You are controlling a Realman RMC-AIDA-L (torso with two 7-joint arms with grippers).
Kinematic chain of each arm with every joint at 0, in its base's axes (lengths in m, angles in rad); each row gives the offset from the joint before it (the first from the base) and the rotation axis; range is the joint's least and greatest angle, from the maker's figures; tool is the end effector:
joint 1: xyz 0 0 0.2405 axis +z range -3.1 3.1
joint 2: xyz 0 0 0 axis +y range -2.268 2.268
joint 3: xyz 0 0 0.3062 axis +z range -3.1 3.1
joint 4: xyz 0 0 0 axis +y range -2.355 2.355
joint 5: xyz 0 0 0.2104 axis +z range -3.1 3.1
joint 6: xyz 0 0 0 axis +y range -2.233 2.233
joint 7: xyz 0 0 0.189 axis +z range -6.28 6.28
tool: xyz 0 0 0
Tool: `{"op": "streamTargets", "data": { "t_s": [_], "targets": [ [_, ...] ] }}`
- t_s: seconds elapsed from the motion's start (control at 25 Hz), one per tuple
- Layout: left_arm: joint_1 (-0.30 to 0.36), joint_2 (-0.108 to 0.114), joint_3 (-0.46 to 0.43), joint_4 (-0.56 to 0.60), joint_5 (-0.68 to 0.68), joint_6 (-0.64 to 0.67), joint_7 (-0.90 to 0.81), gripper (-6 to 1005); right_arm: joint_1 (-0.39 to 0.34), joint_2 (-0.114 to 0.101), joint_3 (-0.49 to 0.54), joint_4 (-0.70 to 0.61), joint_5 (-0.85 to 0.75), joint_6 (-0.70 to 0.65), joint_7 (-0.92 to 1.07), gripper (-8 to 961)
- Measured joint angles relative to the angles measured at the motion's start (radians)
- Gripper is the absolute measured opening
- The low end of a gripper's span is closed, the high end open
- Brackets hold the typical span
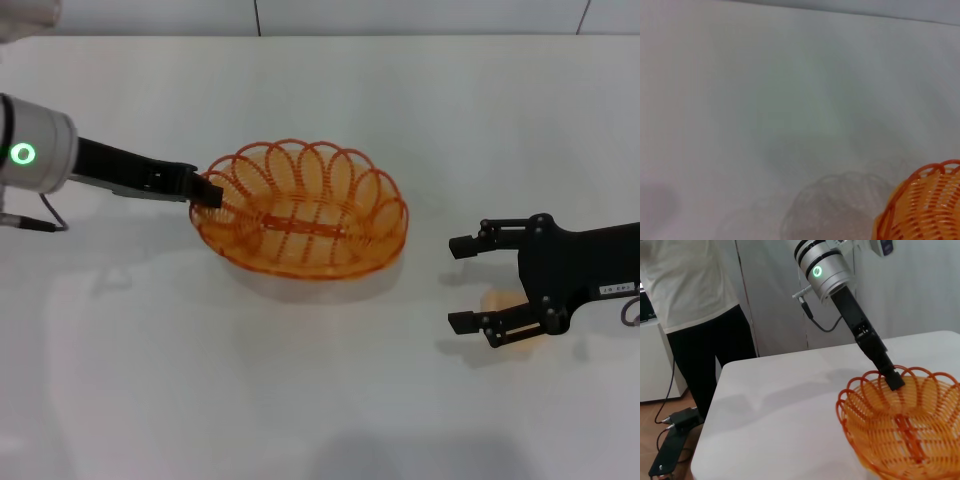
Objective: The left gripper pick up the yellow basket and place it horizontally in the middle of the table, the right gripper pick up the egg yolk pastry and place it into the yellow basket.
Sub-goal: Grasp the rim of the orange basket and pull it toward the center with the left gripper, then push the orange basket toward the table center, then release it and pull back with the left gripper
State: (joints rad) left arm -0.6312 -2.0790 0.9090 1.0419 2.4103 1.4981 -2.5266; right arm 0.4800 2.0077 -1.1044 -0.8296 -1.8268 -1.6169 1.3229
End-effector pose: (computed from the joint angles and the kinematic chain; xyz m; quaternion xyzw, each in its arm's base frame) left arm -0.2690 0.4124 -0.0434 -0.8361 -0.5282 -0.0317 0.1446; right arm 0.2563 0.3434 -0.0620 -0.9811 0.0550 0.1806 0.0417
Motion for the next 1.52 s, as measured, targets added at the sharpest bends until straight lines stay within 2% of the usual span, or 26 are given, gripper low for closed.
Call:
{"op": "streamTargets", "data": {
  "t_s": [0.24,0.64,1.36,1.52],
  "targets": [
    [0.001,-0.004,0.115,-0.011,-0.018,-0.072,-0.159,82,-0.005,-0.001,0.000,0.000,0.001,0.000,-0.022,855],
    [0.002,-0.005,0.325,-0.031,-0.070,-0.183,-0.272,79,-0.011,-0.004,0.002,0.000,0.002,-0.001,-0.034,854],
    [-0.007,-0.001,0.338,-0.048,-0.075,-0.210,-0.304,104,-0.011,-0.006,0.003,-0.007,0.001,0.007,-0.034,855],
    [-0.001,0.000,0.334,-0.048,-0.075,-0.219,-0.308,223,-0.011,-0.006,0.003,-0.008,0.001,0.007,-0.034,855]
  ]
}}
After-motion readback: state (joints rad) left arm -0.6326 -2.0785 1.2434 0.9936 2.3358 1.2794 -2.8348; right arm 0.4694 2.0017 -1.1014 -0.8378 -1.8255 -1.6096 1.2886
